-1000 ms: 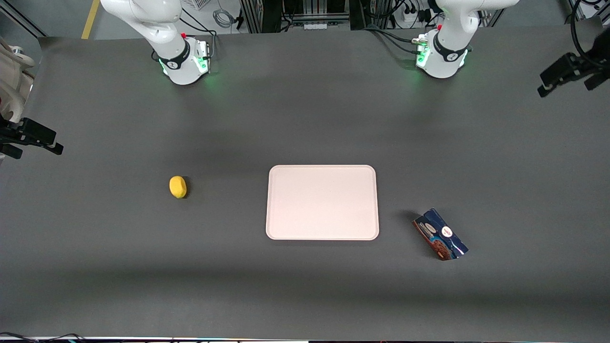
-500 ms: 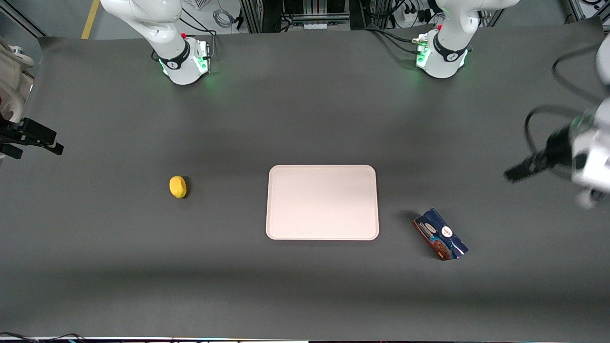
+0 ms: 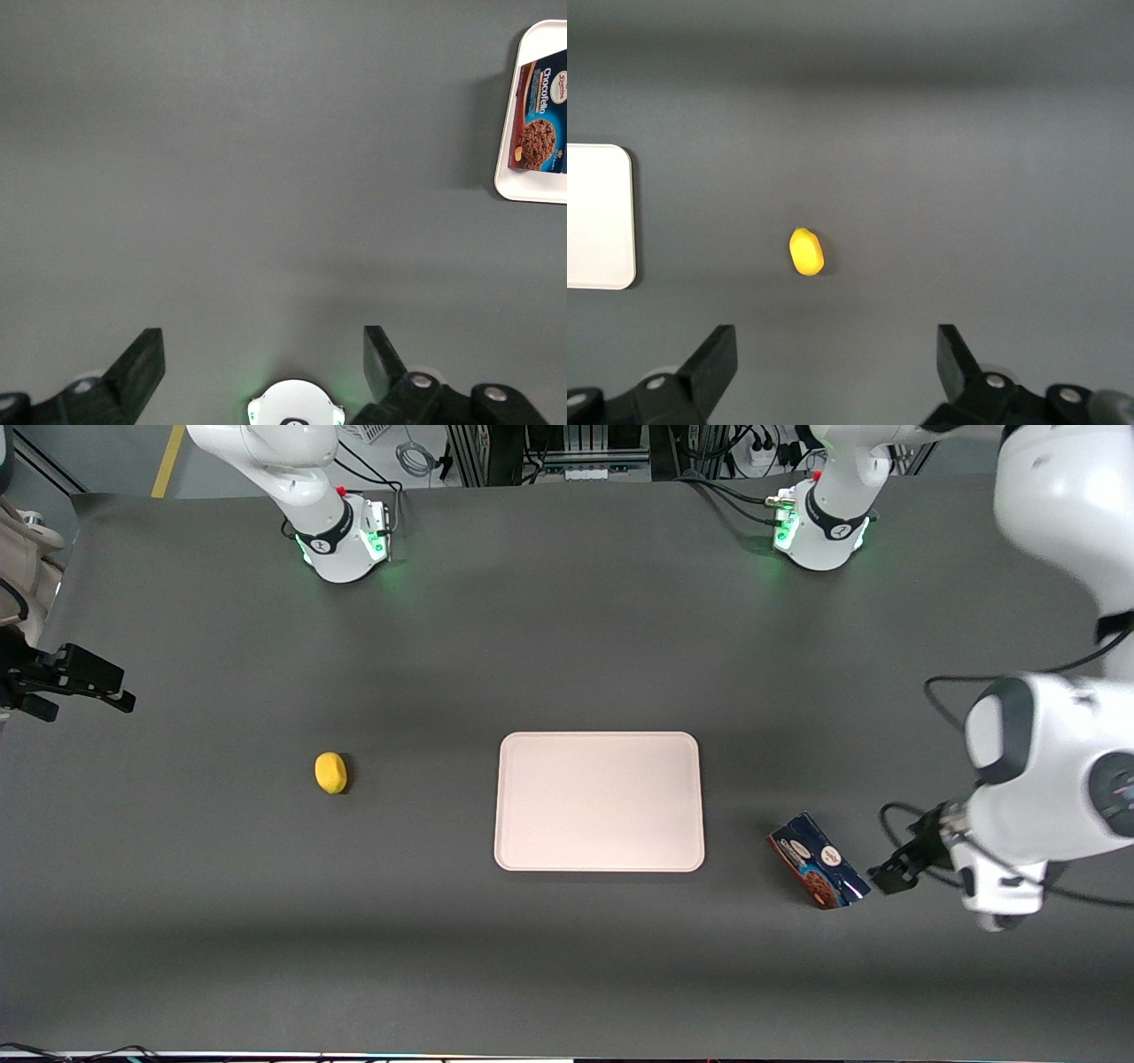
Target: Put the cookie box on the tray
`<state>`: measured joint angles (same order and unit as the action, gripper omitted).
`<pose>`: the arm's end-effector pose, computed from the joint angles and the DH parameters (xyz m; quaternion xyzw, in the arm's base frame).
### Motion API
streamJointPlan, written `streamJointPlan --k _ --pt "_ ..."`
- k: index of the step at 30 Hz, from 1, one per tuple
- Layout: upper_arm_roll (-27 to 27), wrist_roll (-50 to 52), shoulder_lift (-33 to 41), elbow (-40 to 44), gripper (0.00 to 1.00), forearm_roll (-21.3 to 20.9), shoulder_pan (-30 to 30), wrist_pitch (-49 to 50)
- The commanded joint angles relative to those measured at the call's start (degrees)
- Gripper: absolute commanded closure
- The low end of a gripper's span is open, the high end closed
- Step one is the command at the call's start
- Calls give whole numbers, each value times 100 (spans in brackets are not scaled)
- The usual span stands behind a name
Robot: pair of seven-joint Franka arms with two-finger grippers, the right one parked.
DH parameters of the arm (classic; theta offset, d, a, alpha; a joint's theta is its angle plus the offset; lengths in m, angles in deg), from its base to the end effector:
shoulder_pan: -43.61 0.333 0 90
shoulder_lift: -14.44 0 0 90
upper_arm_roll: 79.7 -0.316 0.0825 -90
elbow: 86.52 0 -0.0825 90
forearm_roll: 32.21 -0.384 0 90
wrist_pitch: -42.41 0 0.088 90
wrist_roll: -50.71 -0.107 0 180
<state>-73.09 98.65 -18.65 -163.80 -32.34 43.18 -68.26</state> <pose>0.7152 -0.0710 0.3919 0.9333 0.3577 -0.0101 0.0290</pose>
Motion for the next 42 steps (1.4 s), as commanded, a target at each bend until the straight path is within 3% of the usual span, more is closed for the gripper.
streamJointPlan --k 1,7,18,20,27,29,42 --pt "52 496 -487 266 0 4 -62 -525" --pt "122 558 -822 179 0 -75 -80 -1062" --pt "175 787 -848 -700 0 -374 -141 -1818" --pt "175 795 -831 -806 10 -383 -141 -1818" --pt "219 795 -778 -1035 72 -453 -185 -1774" --pt "219 778 -778 -1035 82 -462 -185 -1765" --pt "219 532 -436 -956 84 -453 -141 -1590"
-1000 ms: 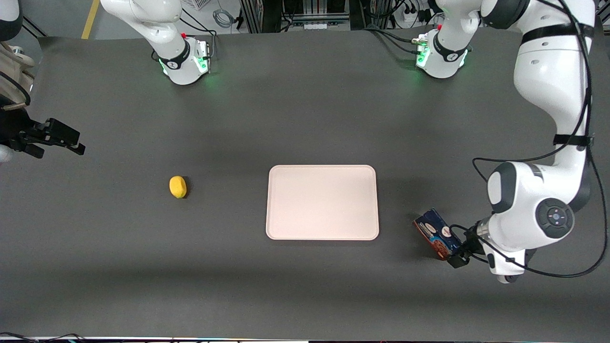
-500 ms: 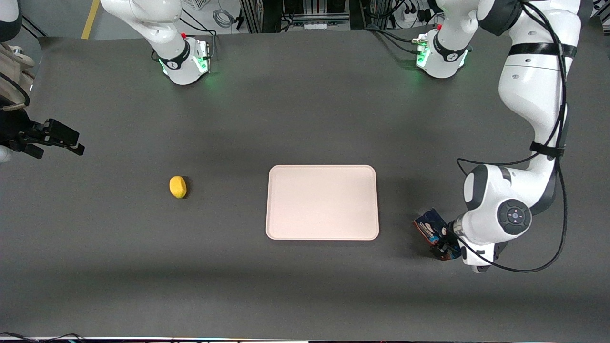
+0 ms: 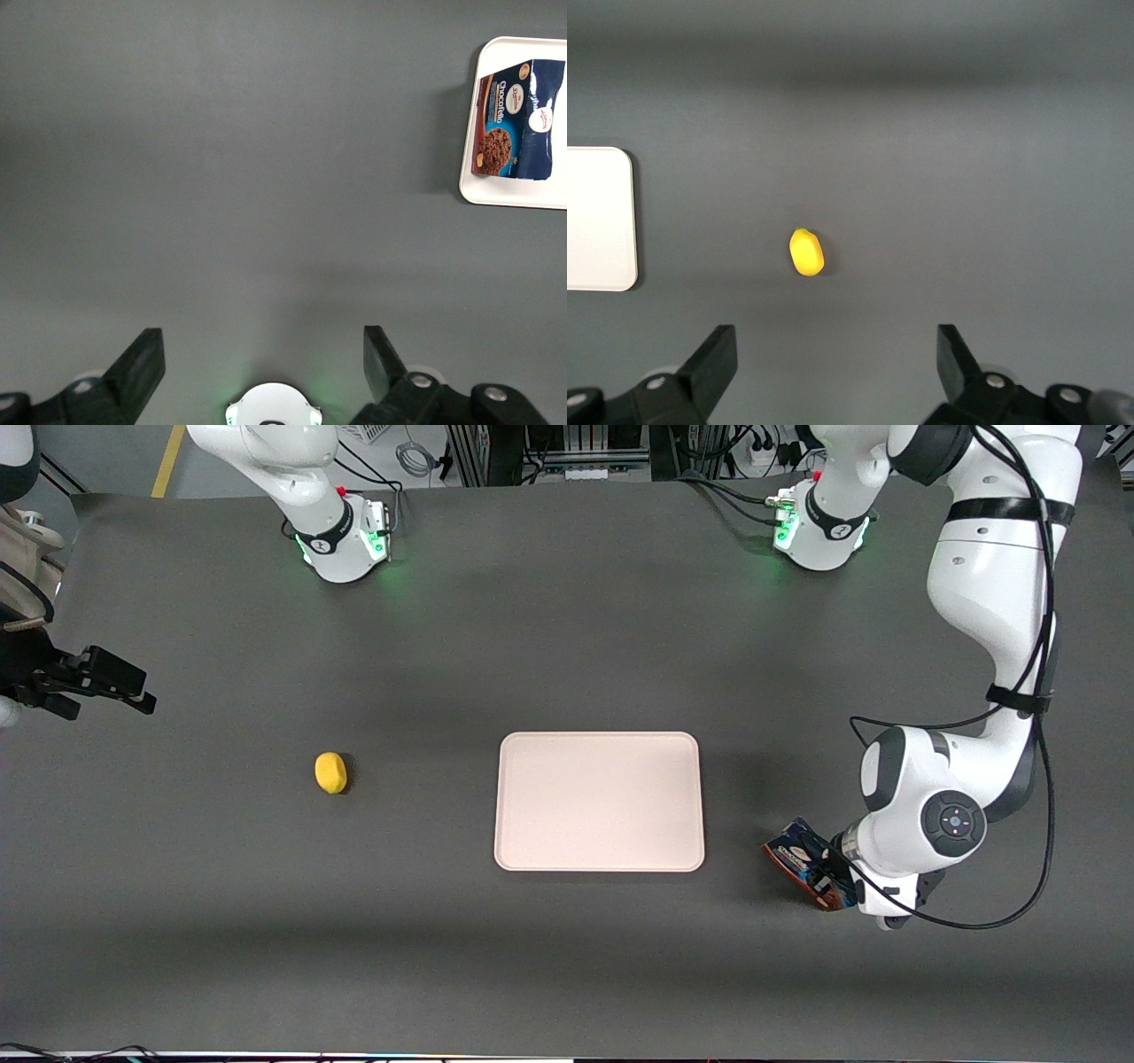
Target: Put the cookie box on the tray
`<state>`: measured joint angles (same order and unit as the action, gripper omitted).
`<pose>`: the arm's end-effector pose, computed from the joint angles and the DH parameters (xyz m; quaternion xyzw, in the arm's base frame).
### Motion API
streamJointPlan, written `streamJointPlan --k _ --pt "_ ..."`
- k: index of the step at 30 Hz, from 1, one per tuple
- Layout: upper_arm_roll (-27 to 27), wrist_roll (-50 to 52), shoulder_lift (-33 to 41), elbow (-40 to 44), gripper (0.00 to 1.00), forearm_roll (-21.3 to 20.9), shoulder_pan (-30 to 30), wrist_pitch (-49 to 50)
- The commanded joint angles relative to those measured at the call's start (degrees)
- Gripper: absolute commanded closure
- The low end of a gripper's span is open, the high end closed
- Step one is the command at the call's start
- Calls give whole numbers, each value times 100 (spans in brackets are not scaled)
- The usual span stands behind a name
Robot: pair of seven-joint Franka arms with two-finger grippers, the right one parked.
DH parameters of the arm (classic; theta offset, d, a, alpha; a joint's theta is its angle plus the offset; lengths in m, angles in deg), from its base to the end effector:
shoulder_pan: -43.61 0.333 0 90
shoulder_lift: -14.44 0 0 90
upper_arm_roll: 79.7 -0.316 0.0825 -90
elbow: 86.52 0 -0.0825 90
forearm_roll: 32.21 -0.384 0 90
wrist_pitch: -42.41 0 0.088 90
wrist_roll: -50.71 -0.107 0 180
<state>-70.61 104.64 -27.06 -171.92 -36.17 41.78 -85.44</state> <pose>0.7089 -0.1147 0.2497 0.9302 0.3659 -0.0023 0.0278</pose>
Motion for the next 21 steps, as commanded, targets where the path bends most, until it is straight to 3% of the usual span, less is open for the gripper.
streamJointPlan --k 1,8,21 --pt "-30 -67 458 -134 84 -70 -2 215" --pt "-39 -348 933 217 84 -61 34 1172" --pt "13 -1543 2225 1262 87 -8 43 4028"
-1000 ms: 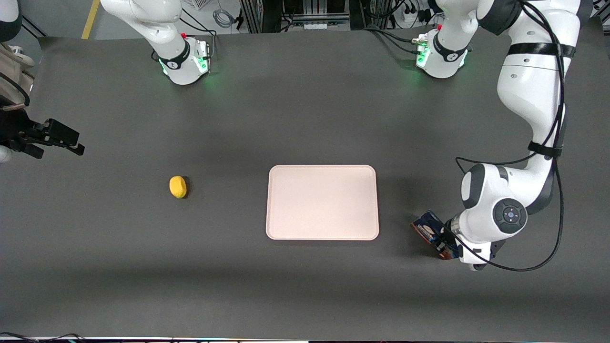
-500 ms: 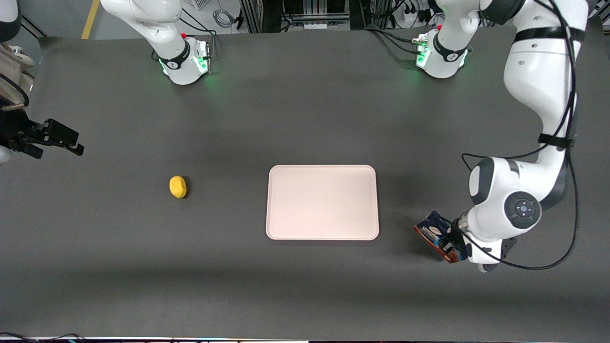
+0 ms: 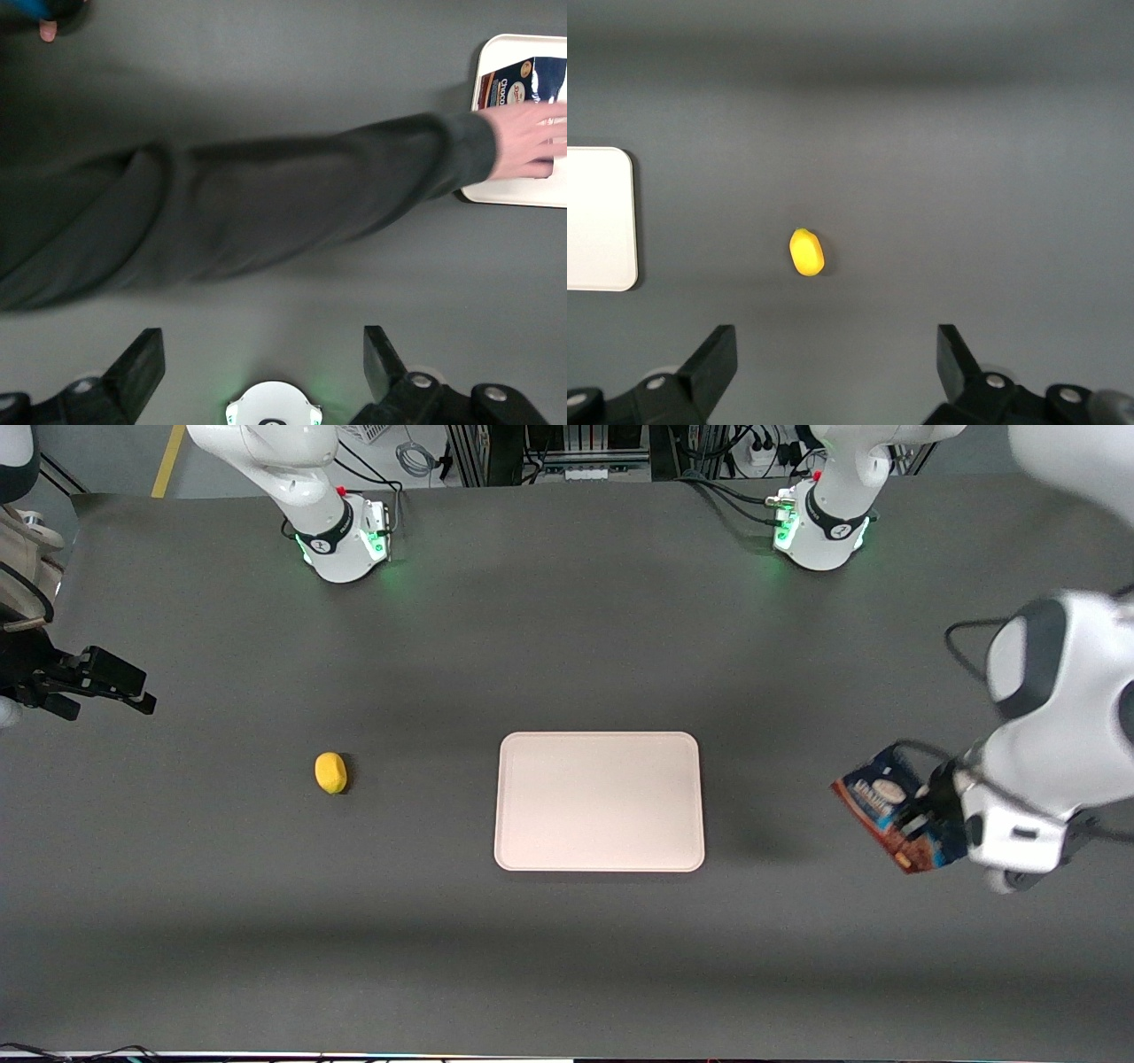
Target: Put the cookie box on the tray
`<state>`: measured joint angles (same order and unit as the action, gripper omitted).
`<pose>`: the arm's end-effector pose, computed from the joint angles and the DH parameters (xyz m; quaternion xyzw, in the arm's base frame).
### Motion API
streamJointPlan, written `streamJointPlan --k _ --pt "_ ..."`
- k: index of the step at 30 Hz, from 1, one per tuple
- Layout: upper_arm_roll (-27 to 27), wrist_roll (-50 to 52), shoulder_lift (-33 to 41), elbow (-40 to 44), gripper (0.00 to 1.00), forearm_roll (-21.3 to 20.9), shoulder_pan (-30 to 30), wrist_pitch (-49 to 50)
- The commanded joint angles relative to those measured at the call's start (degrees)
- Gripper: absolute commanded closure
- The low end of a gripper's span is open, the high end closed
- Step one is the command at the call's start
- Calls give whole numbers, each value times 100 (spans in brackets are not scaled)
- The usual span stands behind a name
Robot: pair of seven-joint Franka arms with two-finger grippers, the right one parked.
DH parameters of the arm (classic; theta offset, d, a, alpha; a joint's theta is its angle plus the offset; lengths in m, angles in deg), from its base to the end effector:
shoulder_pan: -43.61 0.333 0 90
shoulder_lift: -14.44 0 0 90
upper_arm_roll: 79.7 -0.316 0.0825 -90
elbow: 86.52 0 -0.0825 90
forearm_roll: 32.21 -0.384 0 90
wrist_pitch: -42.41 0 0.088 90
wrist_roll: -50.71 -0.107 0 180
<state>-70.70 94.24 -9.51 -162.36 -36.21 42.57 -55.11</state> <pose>0.6730 -0.0927 0.4965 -0.9572 -0.2890 0.0143 0.0102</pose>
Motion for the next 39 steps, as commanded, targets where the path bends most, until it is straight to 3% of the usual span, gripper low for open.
streamJointPlan --k 1,10,18,26,39 --pt "102 -565 506 386 87 -4 -36 1215" --pt "1445 -610 691 571 85 -66 -80 1824" --pt "2088 -706 331 211 83 -30 -132 1140" --pt "2115 -741 -196 -264 82 -232 -220 208" --pt "2054 -838 -1277 -343 77 -435 -326 -1014"
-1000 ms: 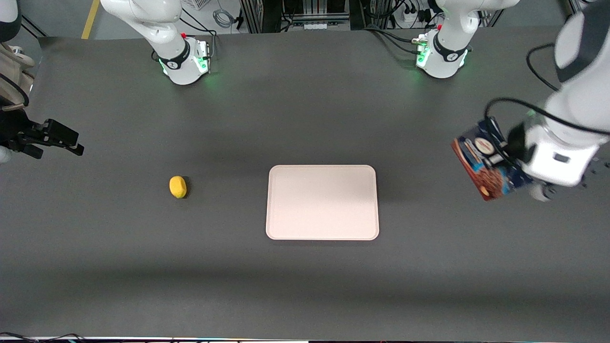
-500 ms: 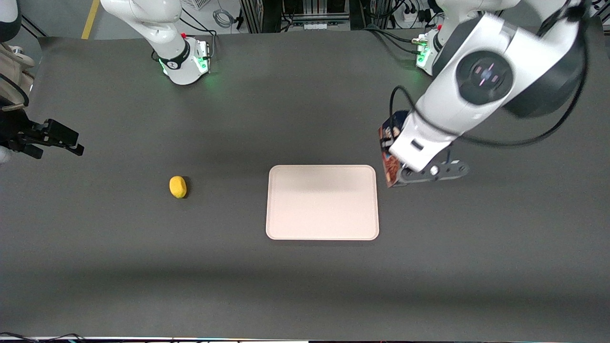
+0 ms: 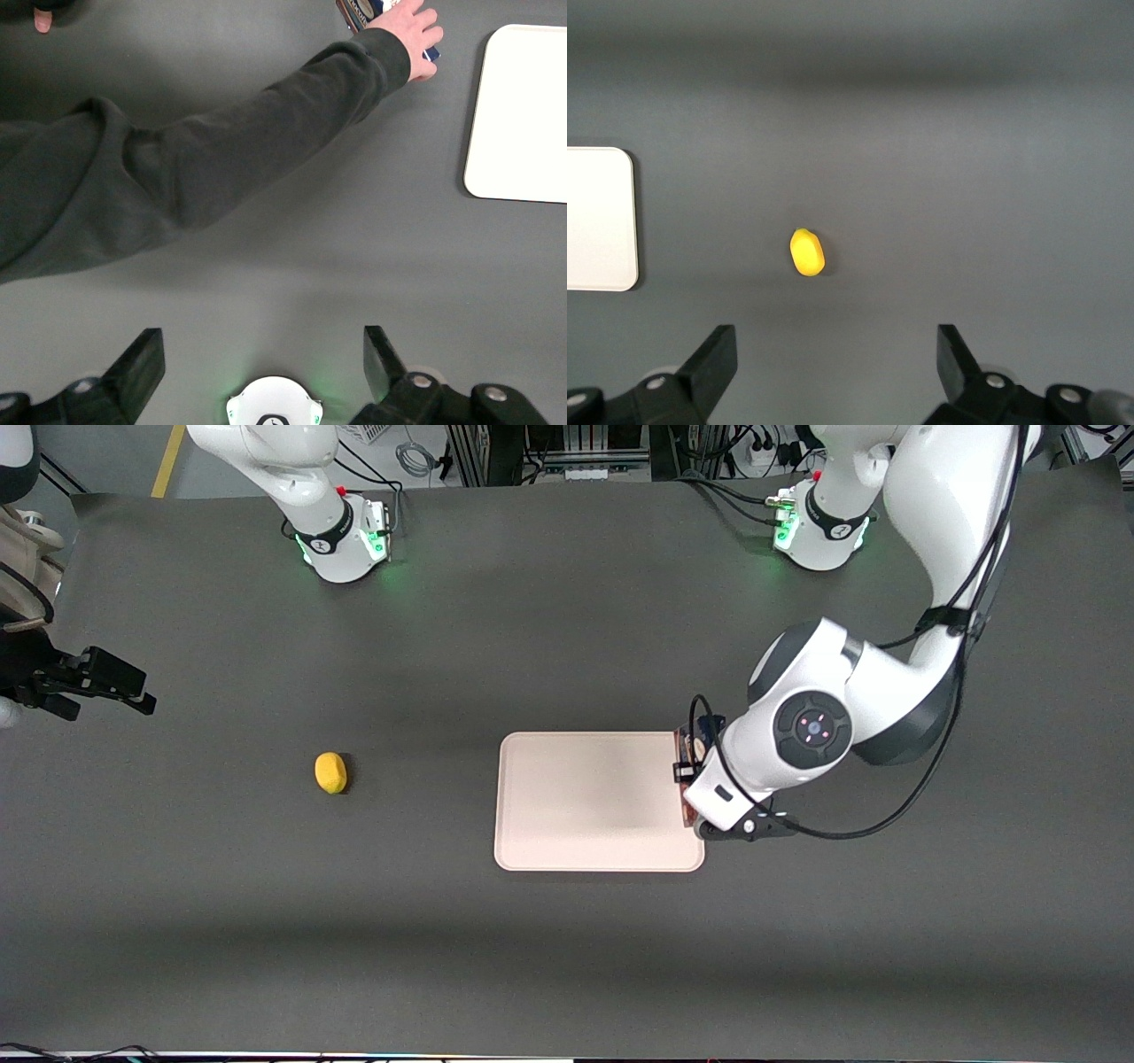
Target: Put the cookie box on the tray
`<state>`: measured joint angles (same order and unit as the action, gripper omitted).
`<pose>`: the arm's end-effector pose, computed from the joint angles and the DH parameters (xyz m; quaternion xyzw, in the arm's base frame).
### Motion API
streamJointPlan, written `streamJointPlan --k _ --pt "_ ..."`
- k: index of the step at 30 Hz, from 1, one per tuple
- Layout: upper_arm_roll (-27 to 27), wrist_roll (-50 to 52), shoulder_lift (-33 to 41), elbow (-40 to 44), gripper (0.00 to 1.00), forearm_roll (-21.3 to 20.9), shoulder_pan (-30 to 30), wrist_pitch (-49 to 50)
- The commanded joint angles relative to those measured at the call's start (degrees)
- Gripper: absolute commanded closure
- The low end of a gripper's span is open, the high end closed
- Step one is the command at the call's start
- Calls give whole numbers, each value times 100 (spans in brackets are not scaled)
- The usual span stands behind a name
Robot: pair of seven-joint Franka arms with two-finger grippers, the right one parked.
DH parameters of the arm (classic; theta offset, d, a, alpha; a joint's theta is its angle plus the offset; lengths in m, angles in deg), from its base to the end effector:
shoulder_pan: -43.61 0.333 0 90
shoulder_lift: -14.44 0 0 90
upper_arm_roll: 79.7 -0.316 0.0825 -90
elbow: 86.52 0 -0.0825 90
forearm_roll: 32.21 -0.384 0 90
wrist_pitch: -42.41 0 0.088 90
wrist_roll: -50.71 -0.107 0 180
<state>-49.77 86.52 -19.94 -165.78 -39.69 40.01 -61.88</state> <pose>0.6243 -0.3146 0.3894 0.9952 0.0331 -0.0816 0.0431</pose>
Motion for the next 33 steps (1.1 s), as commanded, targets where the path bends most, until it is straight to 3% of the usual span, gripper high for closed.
streamJointPlan --k 1,9,22,24,25,28,33 --pt "-48 -66 -253 -62 77 -87 -70 -460" --pt "-66 13 -253 -1046 77 -315 -70 -1629" --pt "-162 22 -262 -1627 75 -597 -79 -2210" --pt "-163 14 -262 -1627 65 -597 -79 -2245" --pt "-171 22 -262 -1627 53 -597 -79 -2245" --pt "-171 14 -262 -1627 1 -597 -79 -2237" --pt "-189 13 -165 -1601 0 -597 -44 -2105"
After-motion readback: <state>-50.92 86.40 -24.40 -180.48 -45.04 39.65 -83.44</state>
